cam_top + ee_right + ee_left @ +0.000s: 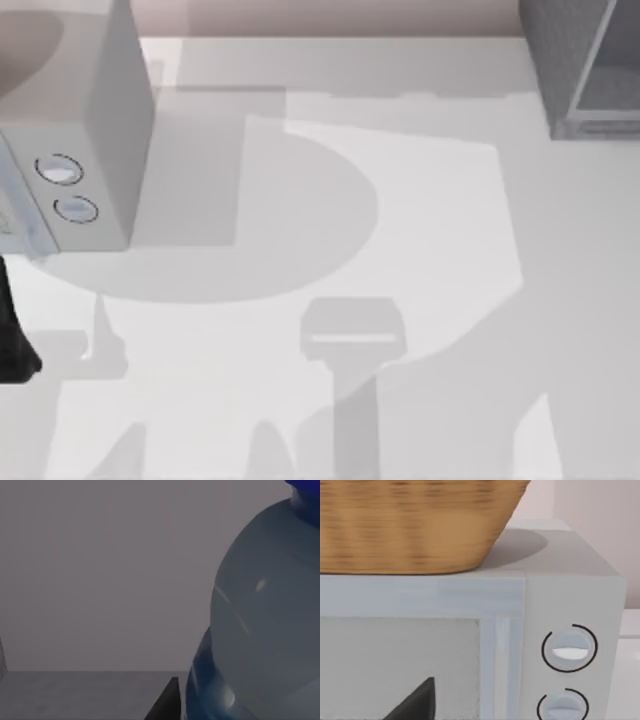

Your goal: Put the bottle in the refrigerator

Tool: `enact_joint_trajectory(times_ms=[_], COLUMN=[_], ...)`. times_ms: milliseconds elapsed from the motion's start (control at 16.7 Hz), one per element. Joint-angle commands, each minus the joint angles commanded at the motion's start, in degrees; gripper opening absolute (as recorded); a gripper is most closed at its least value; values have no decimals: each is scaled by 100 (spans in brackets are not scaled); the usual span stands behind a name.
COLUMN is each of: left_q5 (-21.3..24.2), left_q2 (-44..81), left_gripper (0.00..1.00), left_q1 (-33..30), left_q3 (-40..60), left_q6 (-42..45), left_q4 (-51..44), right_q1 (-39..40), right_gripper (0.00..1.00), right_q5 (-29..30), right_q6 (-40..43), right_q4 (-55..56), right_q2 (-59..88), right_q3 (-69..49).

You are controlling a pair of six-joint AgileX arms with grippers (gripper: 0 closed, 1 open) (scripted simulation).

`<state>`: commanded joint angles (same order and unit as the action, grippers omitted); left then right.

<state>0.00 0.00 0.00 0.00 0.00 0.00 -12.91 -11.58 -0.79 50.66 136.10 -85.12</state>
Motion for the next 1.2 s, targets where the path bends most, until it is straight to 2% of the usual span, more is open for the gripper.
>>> enact_joint_trajectory(times_ms=[60,840,1200], left_q5=[0,0,0], left_q2=[0,0,0], left_gripper=[100,100,100], left_q1=[0,0,0], left_q3=[0,0,0], left_q6=[0,0,0], left_q4=[0,0,0], right_q1=[0,0,0], right_gripper=[1,98,100], right_q5=[0,0,0], right_q6=[0,0,0], right_q4=[0,0,0], right_q2=[0,0,0], right_q3=[0,0,0])
